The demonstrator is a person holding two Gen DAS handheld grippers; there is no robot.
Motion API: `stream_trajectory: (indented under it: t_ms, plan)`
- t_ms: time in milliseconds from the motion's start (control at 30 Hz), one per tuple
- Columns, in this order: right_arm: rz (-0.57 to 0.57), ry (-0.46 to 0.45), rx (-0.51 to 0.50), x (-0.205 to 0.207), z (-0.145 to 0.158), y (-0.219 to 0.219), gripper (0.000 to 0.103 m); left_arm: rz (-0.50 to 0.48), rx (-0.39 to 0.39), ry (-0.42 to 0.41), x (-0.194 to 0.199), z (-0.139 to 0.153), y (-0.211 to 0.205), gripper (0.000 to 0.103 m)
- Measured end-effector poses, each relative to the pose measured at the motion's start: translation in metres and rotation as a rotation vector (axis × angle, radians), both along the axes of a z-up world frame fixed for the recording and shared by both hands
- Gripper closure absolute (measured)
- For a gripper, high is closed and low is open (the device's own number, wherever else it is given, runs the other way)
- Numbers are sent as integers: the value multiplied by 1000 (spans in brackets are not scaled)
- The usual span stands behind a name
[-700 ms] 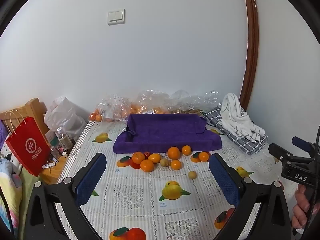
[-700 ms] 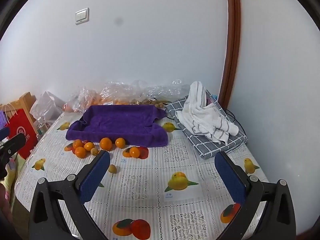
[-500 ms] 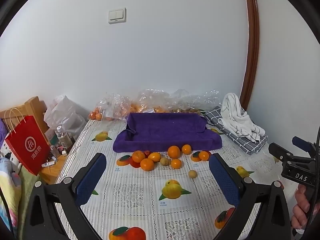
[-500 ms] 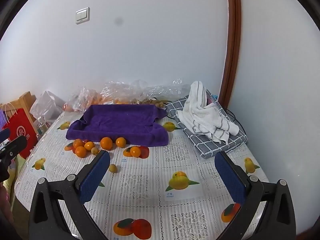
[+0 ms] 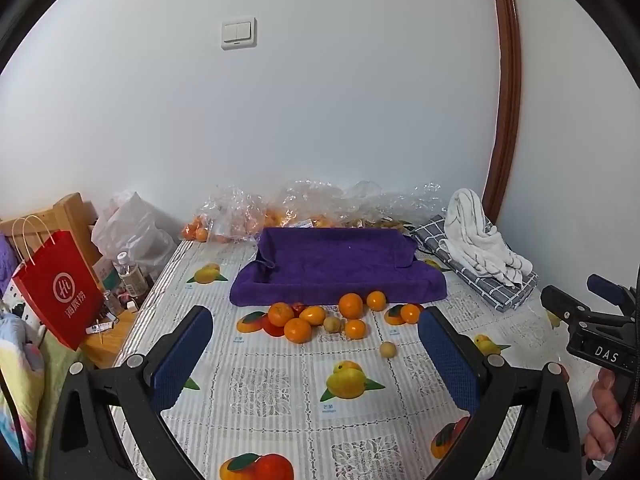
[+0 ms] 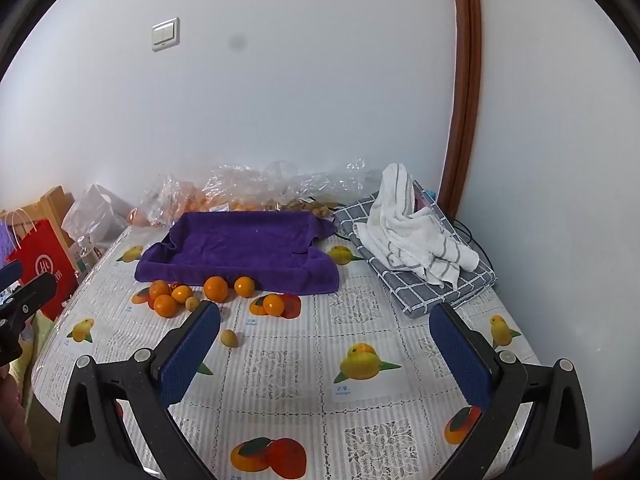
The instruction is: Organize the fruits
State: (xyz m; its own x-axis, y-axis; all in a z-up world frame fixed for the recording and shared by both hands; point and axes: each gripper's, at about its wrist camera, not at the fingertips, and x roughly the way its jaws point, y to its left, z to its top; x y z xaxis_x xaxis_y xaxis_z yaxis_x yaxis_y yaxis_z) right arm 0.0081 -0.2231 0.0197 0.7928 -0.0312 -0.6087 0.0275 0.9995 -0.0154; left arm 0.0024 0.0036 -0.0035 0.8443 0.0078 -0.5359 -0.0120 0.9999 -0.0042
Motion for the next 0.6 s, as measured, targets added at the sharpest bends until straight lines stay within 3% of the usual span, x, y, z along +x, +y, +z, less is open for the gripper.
stream_trajectory:
  t_ms: [600]
  plan:
    - [-1, -3, 4, -2, 1, 1, 0, -1, -8, -6, -4, 4, 3, 0]
